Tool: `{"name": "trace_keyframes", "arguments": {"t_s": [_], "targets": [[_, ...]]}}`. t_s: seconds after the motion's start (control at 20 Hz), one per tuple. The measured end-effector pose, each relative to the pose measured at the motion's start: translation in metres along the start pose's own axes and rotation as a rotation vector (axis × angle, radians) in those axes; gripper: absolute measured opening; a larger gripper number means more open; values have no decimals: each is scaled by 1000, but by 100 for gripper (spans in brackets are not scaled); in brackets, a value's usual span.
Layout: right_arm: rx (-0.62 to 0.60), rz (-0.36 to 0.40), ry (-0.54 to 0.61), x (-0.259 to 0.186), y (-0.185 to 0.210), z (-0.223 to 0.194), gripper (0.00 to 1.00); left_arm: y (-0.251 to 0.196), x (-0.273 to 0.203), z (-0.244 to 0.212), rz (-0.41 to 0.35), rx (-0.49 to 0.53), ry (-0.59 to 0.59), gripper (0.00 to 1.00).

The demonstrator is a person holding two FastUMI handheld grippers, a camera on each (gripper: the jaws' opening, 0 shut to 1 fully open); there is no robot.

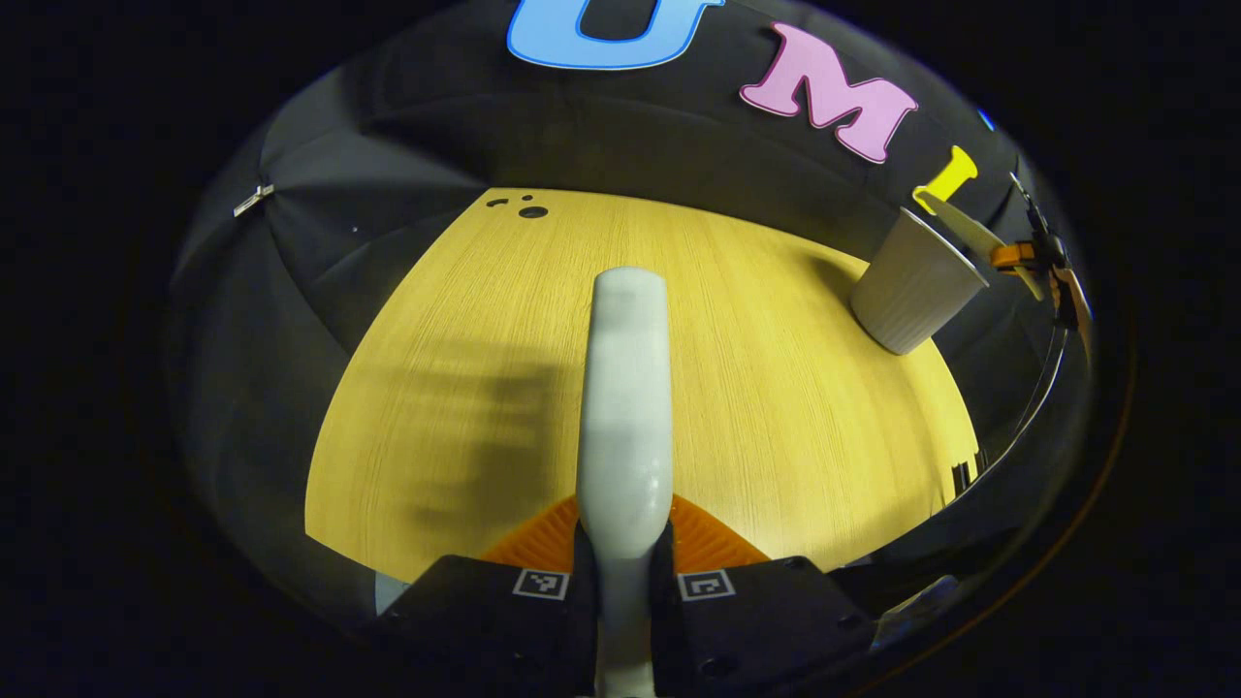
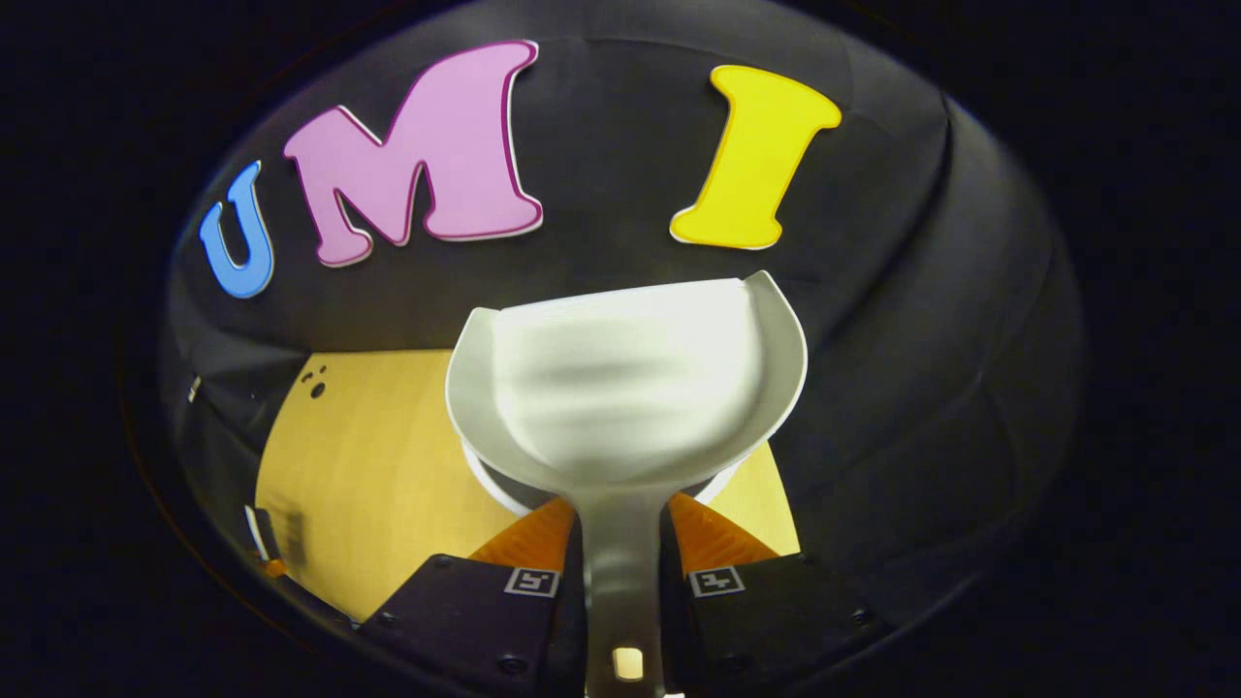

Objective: Pick up the small broom and dustpan from the desktop, sweep the trash into the dustpan with the broom, and then empty the trash into the garbage bin.

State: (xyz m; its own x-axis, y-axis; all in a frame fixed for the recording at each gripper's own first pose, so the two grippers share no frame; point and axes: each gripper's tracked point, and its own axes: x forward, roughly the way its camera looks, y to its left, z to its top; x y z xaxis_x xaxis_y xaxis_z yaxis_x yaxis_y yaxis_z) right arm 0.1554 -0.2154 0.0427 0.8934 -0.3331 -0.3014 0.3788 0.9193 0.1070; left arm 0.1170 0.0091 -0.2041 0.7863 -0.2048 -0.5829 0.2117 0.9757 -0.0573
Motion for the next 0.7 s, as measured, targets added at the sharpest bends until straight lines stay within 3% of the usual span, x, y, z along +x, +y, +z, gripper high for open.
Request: {"name": "trace_keyframes", "arguments": {"t_s": [0.05,0.45,0.7], "targets": [[27,21,-12,-3,9,3,31,0,-2,1,-4,0,-2,27],[84,101,-91,-51,59,-4,34,-4,-22,0,-60,40,-50,26],[82,118,-96,-70,85,-22,30,-9,-25,-9,-105,95,-69,28]]}}
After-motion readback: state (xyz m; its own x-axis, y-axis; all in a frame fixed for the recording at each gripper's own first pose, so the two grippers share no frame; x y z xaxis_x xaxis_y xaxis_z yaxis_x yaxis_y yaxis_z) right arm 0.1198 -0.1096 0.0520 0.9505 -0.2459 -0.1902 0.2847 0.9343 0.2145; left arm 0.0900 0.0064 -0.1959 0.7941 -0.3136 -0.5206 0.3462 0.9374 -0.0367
